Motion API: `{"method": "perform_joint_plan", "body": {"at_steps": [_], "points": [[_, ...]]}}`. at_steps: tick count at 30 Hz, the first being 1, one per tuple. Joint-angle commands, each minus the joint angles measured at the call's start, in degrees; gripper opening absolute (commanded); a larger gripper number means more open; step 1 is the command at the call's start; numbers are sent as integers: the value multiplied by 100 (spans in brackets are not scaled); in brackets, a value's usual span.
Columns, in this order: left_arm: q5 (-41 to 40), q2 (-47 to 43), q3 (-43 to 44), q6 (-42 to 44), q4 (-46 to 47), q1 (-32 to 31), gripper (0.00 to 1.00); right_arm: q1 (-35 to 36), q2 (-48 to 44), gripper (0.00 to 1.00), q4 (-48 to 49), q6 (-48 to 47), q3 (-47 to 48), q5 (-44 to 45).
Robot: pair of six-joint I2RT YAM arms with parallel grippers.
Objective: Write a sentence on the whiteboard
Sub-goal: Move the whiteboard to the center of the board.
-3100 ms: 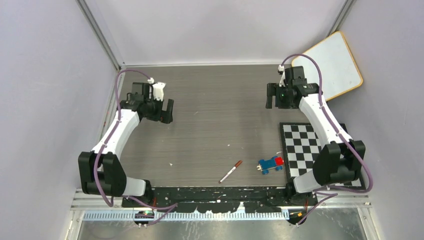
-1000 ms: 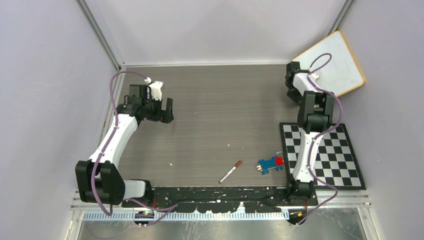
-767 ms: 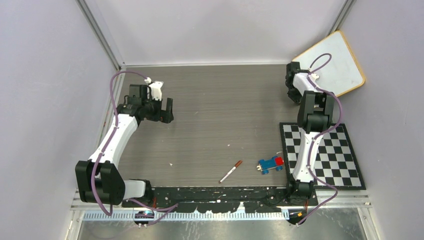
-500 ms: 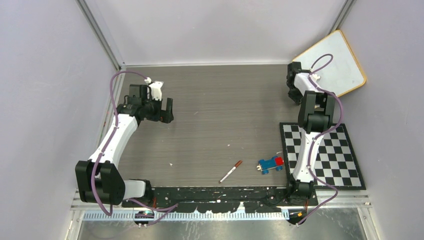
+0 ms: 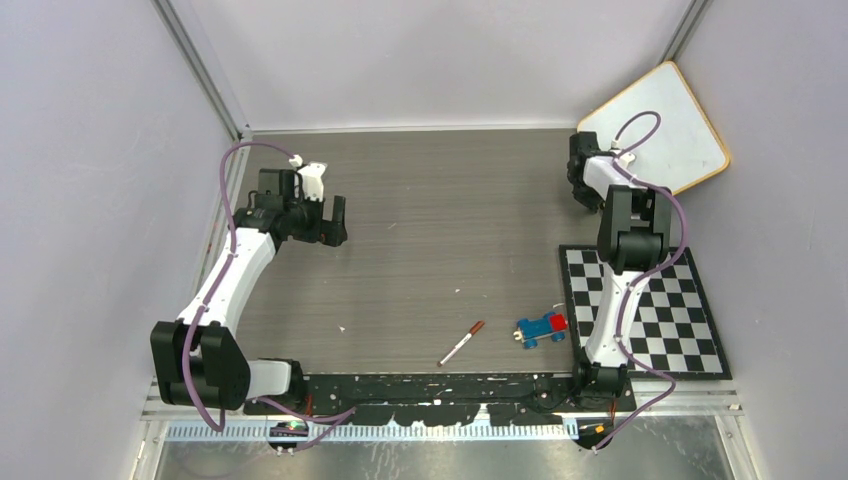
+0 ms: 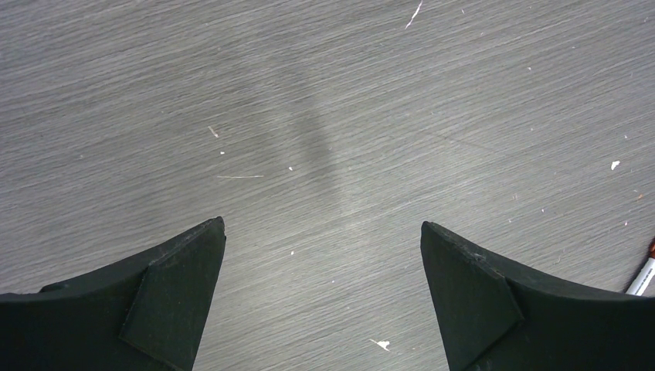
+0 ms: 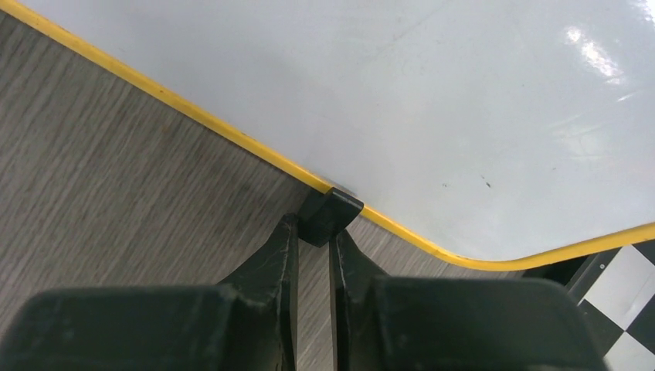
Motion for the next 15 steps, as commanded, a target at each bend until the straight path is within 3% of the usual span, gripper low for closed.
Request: {"method": "perform_joint_plan", "body": {"at_steps": [1, 15], "points": [[115, -116, -2, 75, 131, 15, 100, 335, -355, 0, -156, -321, -364, -476], [165, -138, -13, 70, 135, 20, 100, 1344, -718, 0, 332, -1309, -1041, -1056]]}}
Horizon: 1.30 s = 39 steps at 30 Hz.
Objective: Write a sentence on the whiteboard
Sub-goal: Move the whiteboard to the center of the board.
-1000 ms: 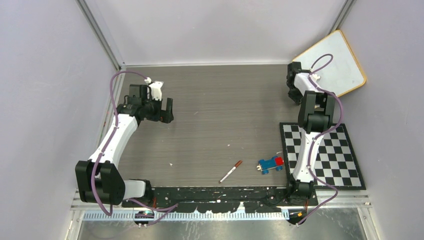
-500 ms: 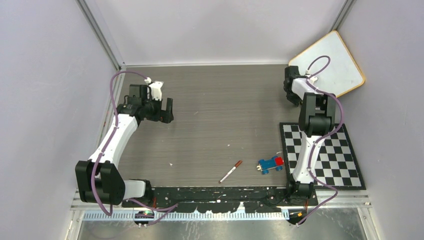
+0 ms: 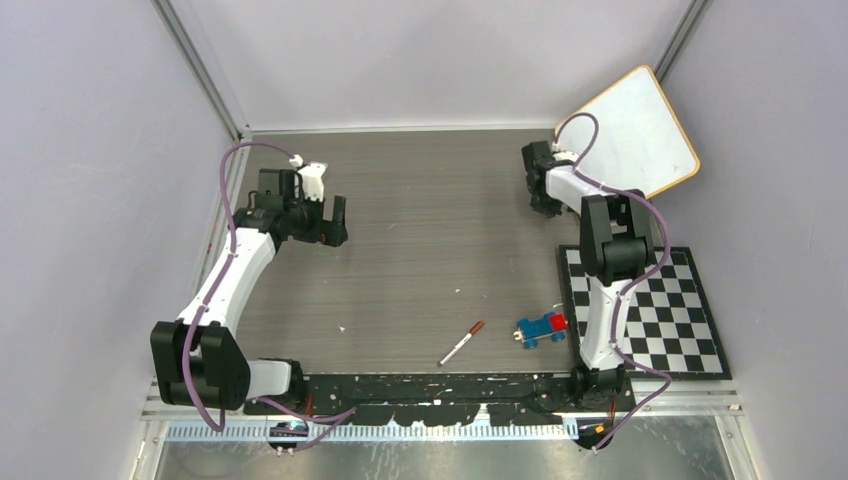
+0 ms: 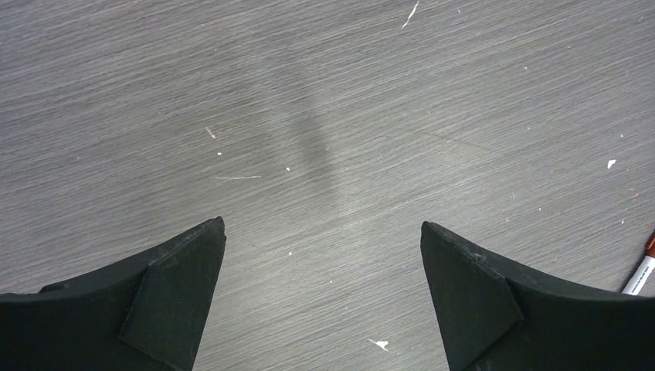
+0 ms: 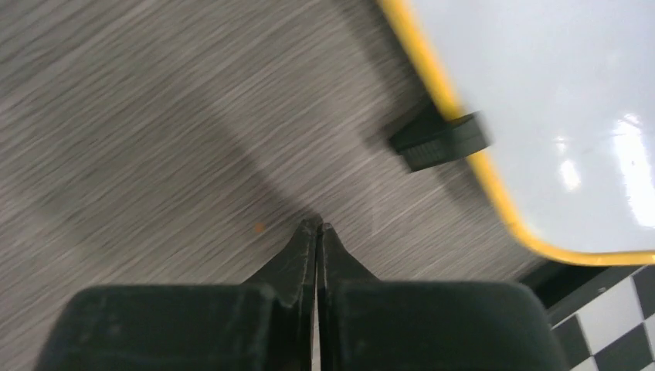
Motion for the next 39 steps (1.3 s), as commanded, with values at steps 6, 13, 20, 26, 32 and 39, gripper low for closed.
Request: {"method": "perform_joint_plan", "body": {"at_steps": [6, 13, 20, 26, 32, 39], "points": [[150, -137, -6, 66, 106, 20, 100, 481, -288, 0, 91, -836, -420, -802], [162, -155, 1, 43, 108, 18, 100, 368, -700, 1, 69, 53, -620, 215], [235, -184, -20, 109, 109, 19, 100, -152, -722, 68, -130, 313, -249, -346], [309, -155, 11, 135, 90, 18, 100, -180, -871, 72, -141, 652, -175, 196], [388, -164, 30, 175, 51, 16, 100, -335, -599, 72, -133, 900, 150, 579], [444, -158, 36, 233, 5, 18, 100, -563, -327, 69, -80, 1000, 364, 613]]}}
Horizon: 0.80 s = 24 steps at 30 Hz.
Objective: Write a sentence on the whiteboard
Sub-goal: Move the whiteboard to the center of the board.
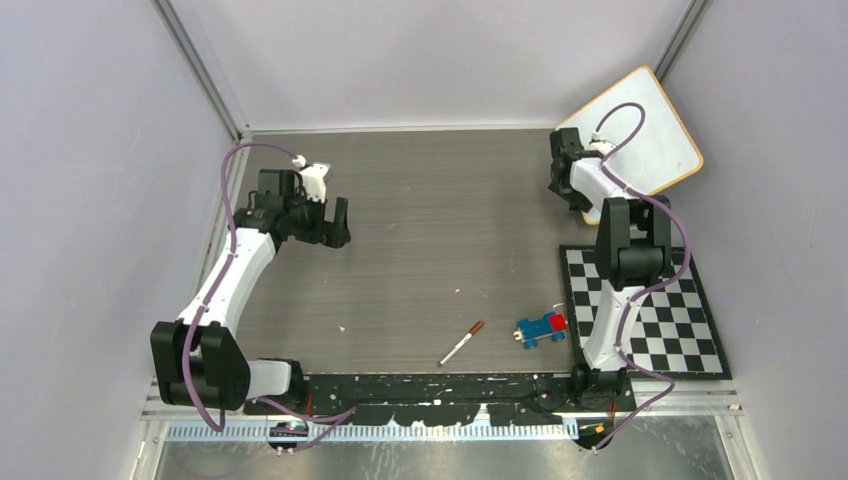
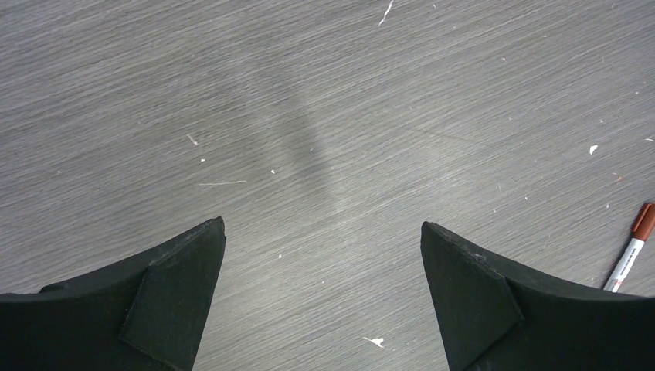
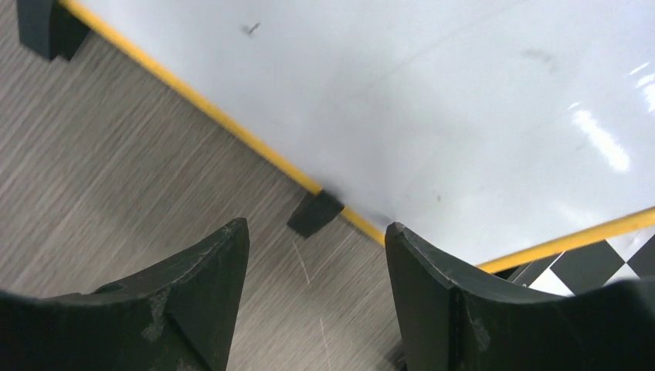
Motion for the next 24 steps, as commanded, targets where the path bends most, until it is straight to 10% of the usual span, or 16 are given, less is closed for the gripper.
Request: {"method": "perform_joint_plan", "body": {"at_steps": [1, 24], "points": [[175, -139, 48, 105, 26, 20, 100, -147, 195, 68, 103, 269, 255, 302], [285, -27, 63, 115, 8, 20, 100, -453, 578, 59, -75, 767, 461, 313]]}}
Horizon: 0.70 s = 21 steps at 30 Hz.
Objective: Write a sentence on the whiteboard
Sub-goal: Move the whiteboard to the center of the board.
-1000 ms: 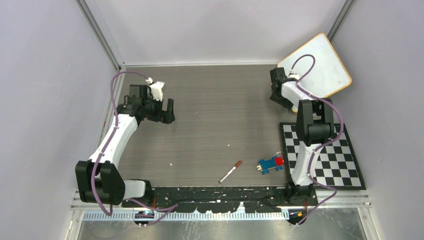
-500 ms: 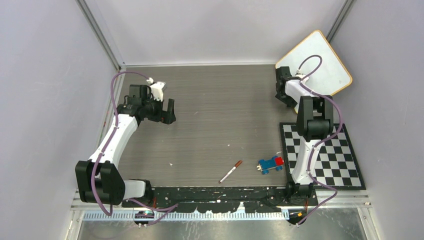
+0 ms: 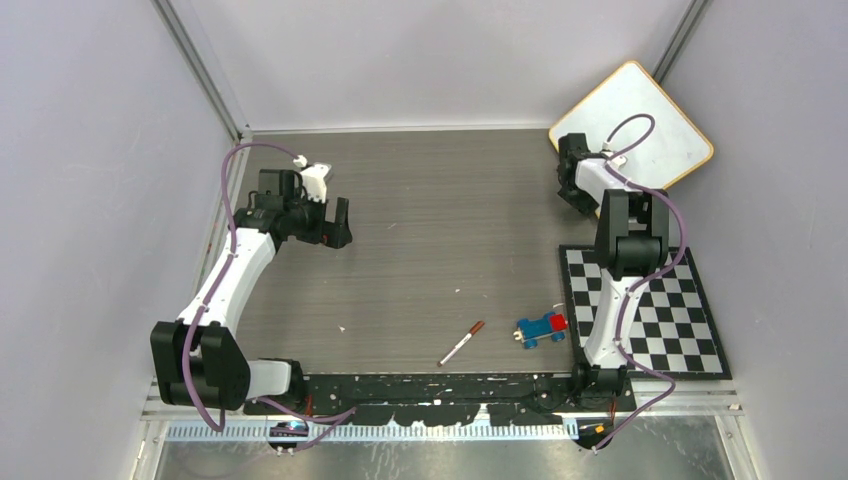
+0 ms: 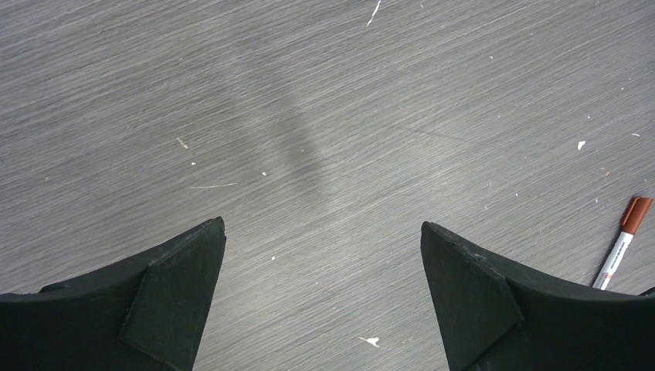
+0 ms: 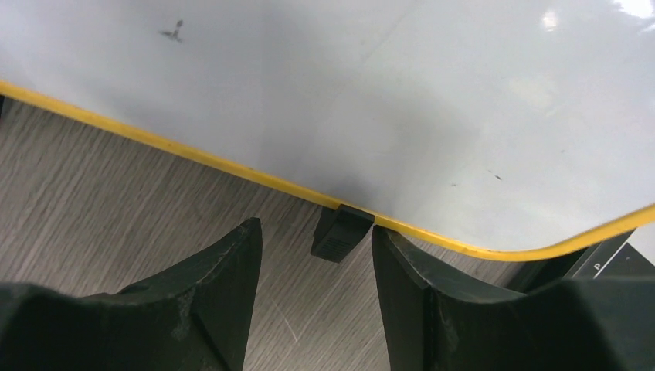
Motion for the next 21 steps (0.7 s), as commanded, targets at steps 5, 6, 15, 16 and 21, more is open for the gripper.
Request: {"method": "perform_joint_plan", "body": {"at_steps": [5, 6, 15, 16, 21], "points": [[138, -34, 78, 126, -19, 20, 100, -93, 20, 53, -17, 364, 275, 499], [140, -41, 75, 129, -23, 19, 100, -88, 17, 50, -19, 388, 278, 504], [165, -36, 59, 150, -31, 16, 100, -160, 60, 28, -99, 399, 347, 511], [159, -30, 64, 149, -32, 15, 100, -165, 61, 24, -119, 384, 343, 502], [156, -36, 64, 155, -33, 20, 100, -192, 30, 0, -132, 190, 277, 348]]}}
